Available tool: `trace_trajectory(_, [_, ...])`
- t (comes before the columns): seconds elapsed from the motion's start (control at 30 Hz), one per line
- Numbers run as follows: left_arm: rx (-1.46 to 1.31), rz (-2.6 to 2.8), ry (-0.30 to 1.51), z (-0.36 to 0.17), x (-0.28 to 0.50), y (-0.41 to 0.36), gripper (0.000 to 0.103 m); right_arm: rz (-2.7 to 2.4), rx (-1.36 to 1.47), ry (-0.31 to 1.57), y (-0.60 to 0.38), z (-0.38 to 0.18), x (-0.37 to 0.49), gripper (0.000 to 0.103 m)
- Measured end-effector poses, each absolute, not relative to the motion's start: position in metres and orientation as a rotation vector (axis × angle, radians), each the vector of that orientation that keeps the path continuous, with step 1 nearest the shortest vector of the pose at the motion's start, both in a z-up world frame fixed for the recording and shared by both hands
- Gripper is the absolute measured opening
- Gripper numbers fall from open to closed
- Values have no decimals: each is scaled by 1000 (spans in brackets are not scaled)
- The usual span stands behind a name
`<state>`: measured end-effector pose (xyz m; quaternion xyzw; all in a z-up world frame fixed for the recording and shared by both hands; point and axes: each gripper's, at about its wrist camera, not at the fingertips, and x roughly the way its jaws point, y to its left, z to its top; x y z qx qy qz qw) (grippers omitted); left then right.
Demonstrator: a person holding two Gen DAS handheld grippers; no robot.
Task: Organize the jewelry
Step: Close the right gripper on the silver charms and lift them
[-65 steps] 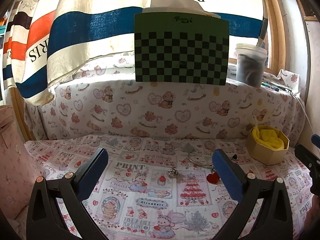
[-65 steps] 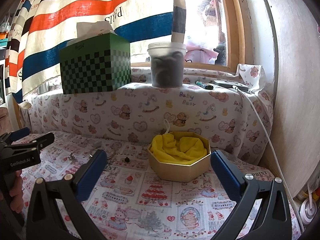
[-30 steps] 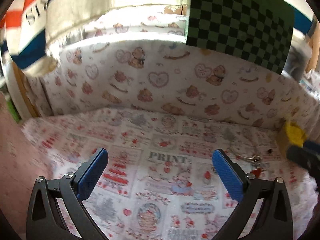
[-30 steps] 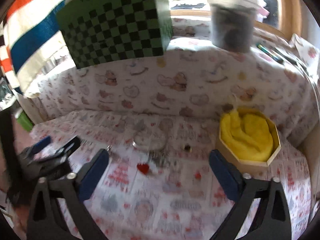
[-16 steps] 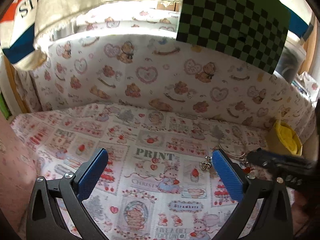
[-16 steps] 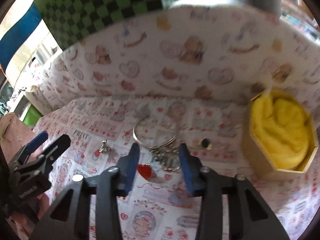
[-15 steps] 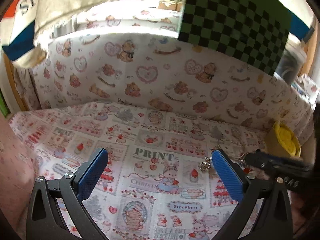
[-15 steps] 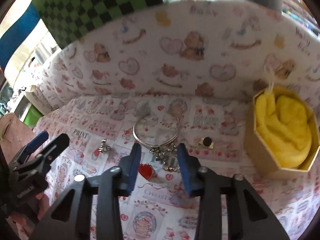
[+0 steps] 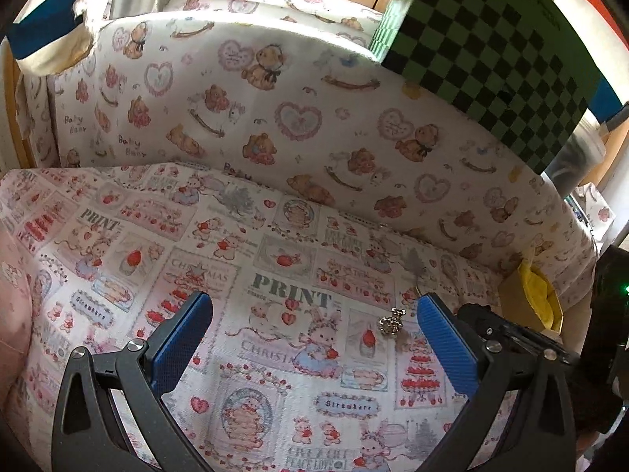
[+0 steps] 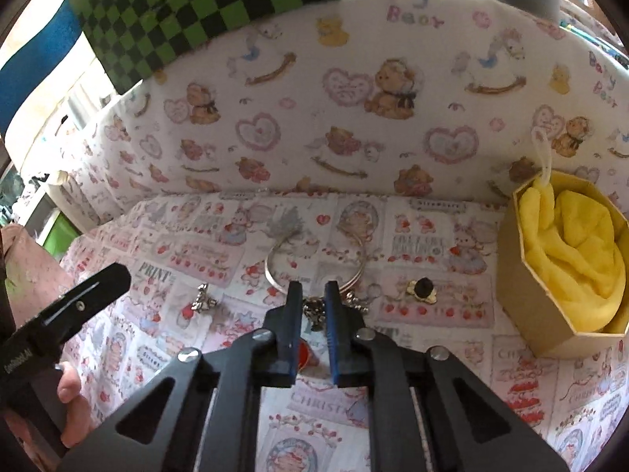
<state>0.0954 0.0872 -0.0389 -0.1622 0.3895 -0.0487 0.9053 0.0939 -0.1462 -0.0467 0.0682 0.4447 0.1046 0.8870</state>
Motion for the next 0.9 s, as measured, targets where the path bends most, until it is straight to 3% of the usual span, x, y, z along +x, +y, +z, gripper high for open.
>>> trace_trajectory(0.4, [-319, -100, 796, -36, 93, 89, 103, 383, 267, 800, -167, -18, 71, 10])
trace_trajectory(0.53, [-282, -86, 785, -35, 91, 84, 103, 231, 72, 803, -150, -20, 70, 10])
trace_trajectory(0.67, [-258, -86, 775, -34, 90, 81, 103, 366, 422, 931, -178, -36, 86, 10])
trace_trajectory(0.77, [-231, -81, 760, -32, 89, 78, 103, 267, 253, 827, -176, -21, 78, 11])
trace_trajectory(0.9, [-192, -83, 751, -31, 88, 71, 103, 288, 285, 815, -184, -11, 74, 14])
